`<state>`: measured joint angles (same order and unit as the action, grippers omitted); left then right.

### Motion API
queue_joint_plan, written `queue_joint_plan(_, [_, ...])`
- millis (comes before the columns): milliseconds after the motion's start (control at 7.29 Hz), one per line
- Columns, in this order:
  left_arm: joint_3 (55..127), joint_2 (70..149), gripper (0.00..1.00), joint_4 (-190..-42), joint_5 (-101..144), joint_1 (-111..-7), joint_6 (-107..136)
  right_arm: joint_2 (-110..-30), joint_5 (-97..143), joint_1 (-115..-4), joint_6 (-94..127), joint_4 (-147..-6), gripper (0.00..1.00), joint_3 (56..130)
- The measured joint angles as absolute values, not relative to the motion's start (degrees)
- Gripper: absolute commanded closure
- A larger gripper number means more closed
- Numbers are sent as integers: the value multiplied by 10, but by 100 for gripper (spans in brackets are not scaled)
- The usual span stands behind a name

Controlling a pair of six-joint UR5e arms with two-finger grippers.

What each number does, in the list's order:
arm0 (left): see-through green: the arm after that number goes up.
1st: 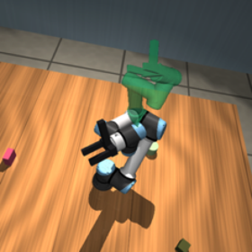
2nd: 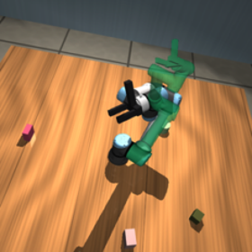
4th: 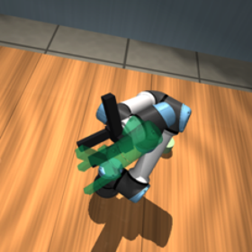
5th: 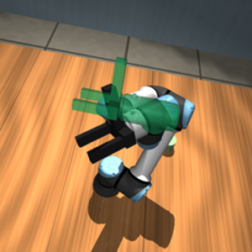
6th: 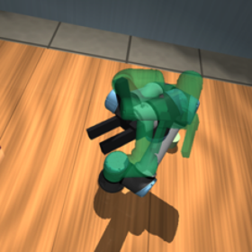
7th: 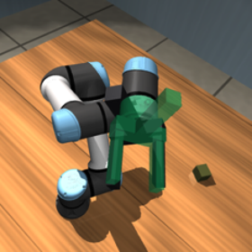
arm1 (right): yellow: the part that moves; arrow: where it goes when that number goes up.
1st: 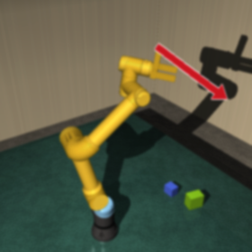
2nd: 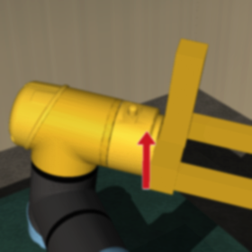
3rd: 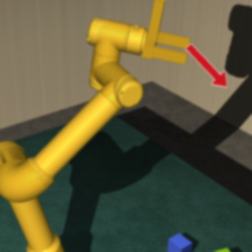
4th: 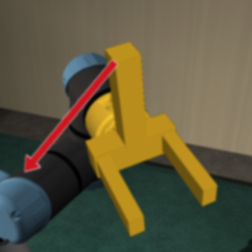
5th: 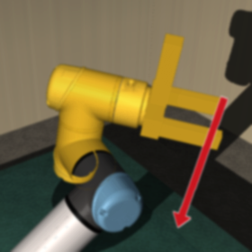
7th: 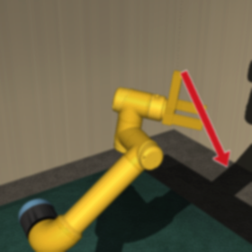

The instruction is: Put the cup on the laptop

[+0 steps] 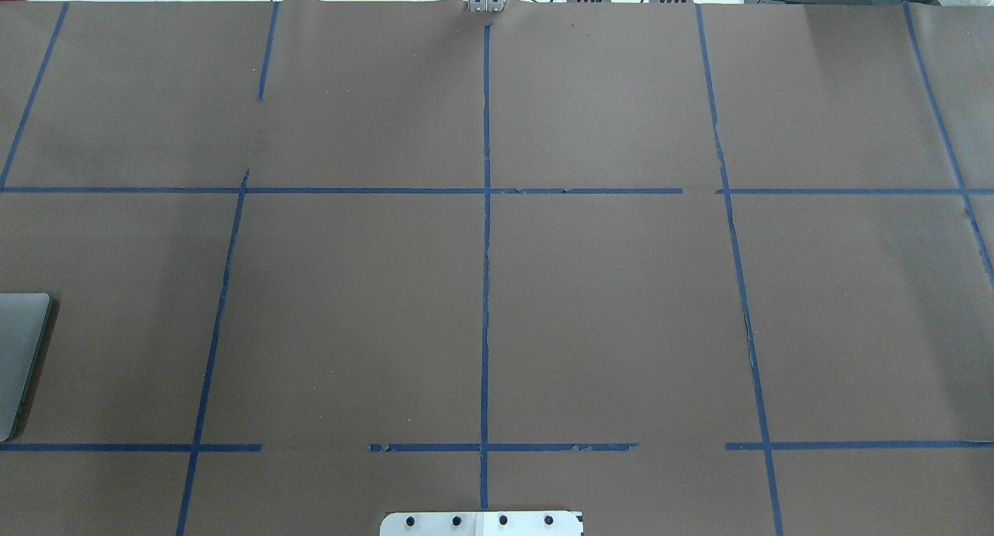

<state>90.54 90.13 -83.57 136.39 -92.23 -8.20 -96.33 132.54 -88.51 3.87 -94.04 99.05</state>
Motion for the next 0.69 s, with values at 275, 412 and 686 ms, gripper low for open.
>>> queue_joint_plan(275, [914,888,0,-844,1383,-935,-77,-963,1325,-885,39,-940,0,991])
queue_joint_plan(412, [915,884,0,-846,1385,-936,-73,-963,1325,-885,39,-940,0,991])
queue_joint_plan(686, [915,879,0,-848,1383,-936,-71,-963,1325,-885,39,-940,0,991])
